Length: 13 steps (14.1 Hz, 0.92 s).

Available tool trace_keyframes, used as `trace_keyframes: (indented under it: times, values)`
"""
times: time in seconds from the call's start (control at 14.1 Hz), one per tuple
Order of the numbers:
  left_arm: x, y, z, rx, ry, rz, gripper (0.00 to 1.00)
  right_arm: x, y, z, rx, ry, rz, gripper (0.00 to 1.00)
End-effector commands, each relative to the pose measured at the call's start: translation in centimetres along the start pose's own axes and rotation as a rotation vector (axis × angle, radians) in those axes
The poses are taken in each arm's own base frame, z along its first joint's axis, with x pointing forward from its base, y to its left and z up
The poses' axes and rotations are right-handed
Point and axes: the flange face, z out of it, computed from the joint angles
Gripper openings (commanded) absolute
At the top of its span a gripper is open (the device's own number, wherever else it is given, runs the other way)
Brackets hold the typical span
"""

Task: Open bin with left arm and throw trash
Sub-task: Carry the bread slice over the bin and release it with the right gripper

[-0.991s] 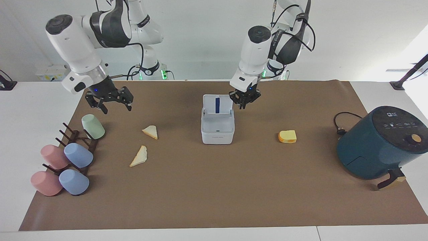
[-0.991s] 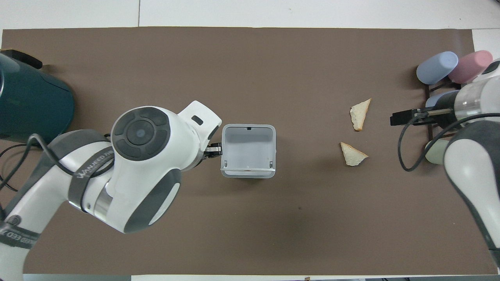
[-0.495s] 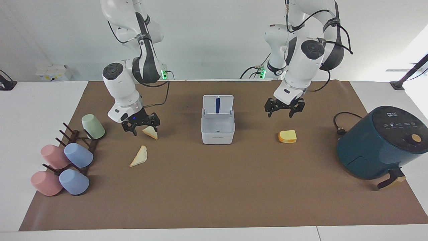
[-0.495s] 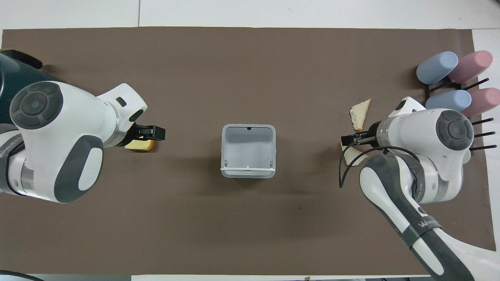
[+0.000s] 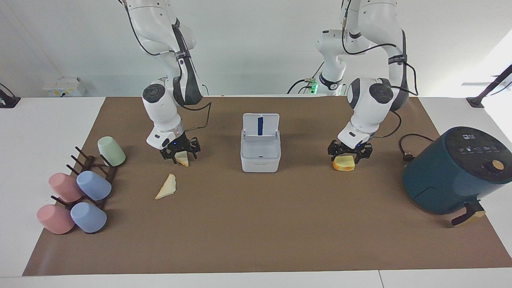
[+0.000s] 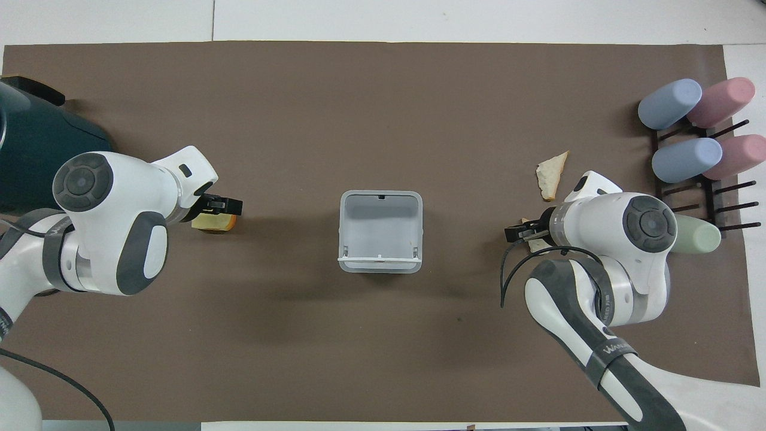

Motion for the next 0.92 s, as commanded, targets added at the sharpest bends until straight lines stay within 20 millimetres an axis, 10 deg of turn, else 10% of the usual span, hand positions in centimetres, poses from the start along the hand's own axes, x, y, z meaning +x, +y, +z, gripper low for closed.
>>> trace_keyframes:
  times: [0.0,0.07,0.21,0.42,0.71,0.85]
  values:
    - [-0.5,-1.0,1.8,-0.004,0.0,0.021,1.0,-0.4,1.1,0.1,-0.002,0.034,-0.079,0.83]
    - [-0.9,-1.0,2.2,-0.005,-0.009,0.024,0.96,-0.5,1.1,0.2,-0.002,0.032,-0.072,0.83]
    - [-1.5,-0.8,2.6,-0.005,-0.029,0.012,0.01,-0.6,0.9,0.3,-0.001,0.029,-0.062,0.75]
    - [-1.4,-0.6,1.9,-0.005,-0.023,-0.017,0.0,-1.5,1.0,0.8,0.001,0.014,-0.066,0.65]
    - [-0.4,-0.3,-1.8,-0.004,0.0,-0.02,0.0,-1.6,0.9,0.8,0.002,0.011,-0.062,0.09]
    - [0.9,0.4,-5.4,-0.005,-0.025,-0.041,0.0,-1.1,0.9,0.5,0.004,0.006,-0.053,0.0]
